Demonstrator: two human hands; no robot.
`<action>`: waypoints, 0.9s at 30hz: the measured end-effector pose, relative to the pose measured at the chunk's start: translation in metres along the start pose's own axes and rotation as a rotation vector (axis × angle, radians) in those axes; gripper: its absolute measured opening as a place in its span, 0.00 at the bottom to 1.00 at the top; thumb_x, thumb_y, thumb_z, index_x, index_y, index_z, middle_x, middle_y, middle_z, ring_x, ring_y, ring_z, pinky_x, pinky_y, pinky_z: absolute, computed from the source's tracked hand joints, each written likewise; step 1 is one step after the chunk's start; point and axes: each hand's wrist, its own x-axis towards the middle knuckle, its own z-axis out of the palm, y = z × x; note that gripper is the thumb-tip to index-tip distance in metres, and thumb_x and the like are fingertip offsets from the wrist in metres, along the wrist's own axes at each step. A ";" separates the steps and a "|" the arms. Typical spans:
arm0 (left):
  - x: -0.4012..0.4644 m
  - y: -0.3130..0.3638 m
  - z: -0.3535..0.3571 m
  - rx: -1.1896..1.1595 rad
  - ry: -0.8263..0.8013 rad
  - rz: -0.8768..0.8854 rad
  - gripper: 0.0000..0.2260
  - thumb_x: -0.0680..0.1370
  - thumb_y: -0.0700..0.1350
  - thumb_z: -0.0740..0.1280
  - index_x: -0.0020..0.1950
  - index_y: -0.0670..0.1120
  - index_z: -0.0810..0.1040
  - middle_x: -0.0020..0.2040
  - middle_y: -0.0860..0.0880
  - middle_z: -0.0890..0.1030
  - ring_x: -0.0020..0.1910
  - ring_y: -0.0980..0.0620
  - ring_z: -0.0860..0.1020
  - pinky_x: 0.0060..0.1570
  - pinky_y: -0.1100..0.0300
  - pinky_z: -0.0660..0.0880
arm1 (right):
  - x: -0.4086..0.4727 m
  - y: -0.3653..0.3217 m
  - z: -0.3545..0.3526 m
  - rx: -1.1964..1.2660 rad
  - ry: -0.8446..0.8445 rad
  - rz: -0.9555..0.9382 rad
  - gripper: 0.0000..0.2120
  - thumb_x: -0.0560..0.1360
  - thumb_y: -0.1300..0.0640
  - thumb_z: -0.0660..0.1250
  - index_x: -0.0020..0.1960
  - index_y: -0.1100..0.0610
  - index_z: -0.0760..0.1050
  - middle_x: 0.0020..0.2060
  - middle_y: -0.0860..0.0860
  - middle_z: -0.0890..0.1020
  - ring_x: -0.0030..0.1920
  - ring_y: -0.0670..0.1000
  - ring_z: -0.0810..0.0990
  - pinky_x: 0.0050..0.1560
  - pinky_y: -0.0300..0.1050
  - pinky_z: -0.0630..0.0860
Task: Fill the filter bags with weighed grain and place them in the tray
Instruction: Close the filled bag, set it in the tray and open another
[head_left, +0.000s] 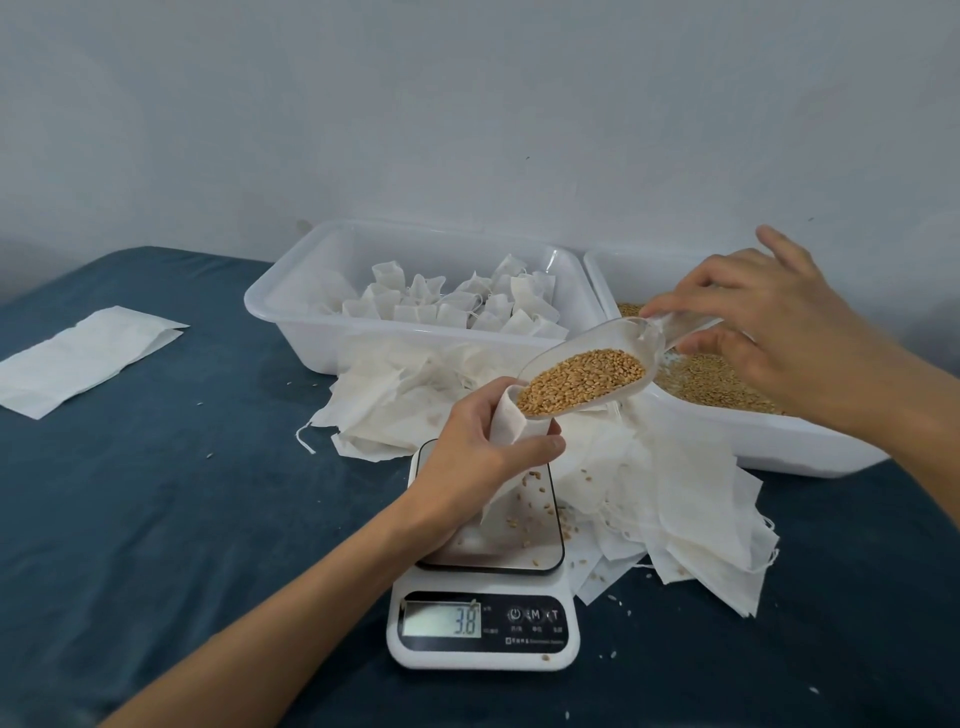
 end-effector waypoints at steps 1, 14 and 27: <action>0.000 0.000 0.000 -0.001 0.001 0.000 0.12 0.76 0.31 0.73 0.59 0.35 0.77 0.46 0.44 0.82 0.45 0.51 0.80 0.46 0.61 0.77 | 0.000 0.000 0.000 -0.001 -0.001 0.000 0.18 0.75 0.63 0.73 0.63 0.53 0.82 0.51 0.52 0.80 0.59 0.60 0.78 0.78 0.63 0.49; 0.000 0.000 0.000 -0.005 0.003 -0.013 0.12 0.76 0.31 0.74 0.58 0.39 0.78 0.46 0.46 0.83 0.45 0.52 0.80 0.46 0.62 0.77 | -0.001 -0.001 0.000 -0.018 0.025 -0.019 0.18 0.74 0.65 0.73 0.63 0.54 0.82 0.50 0.52 0.80 0.57 0.61 0.79 0.77 0.66 0.50; 0.000 0.001 0.000 0.015 0.007 -0.040 0.12 0.75 0.33 0.75 0.57 0.42 0.79 0.46 0.48 0.84 0.45 0.53 0.81 0.46 0.61 0.77 | -0.002 0.000 0.000 -0.017 0.024 -0.019 0.18 0.75 0.64 0.73 0.63 0.54 0.82 0.50 0.52 0.80 0.57 0.61 0.79 0.77 0.66 0.50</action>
